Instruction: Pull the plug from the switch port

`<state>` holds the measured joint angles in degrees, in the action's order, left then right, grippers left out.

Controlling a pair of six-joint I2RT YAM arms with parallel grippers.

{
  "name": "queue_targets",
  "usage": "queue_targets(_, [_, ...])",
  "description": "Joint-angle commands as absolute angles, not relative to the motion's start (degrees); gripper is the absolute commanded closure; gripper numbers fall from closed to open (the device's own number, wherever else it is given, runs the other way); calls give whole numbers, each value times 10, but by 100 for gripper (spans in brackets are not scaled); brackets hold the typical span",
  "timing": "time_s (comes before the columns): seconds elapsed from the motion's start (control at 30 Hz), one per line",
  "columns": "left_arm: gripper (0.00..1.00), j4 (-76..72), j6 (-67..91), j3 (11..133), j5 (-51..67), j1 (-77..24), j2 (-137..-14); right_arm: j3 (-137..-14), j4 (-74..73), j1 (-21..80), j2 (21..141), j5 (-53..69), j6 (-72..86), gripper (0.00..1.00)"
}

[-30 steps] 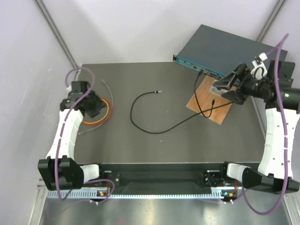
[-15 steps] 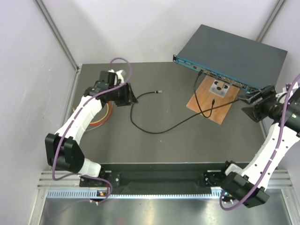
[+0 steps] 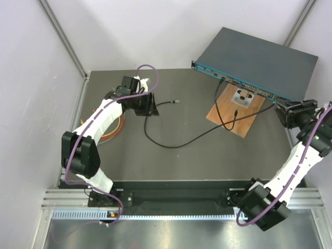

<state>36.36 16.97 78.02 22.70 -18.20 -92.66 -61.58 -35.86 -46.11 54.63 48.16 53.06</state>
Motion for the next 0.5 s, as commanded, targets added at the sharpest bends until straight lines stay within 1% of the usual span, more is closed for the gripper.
queue_targets(0.0, [47,353,142,795,238,-174,-925,-572,-177,-466,527,482,641,57])
queue_targets(0.27, [47,346,141,783,248,-167,-929,-572,-117,-461,552,475,643,58])
queue_targets(0.4, [47,345,141,780,249,-164,-931,-592,-140,-454,573,472,624,59])
queue_targets(0.47, [47,345,141,779,250,-163,-931,-594,-150,-449,574,474,616,62])
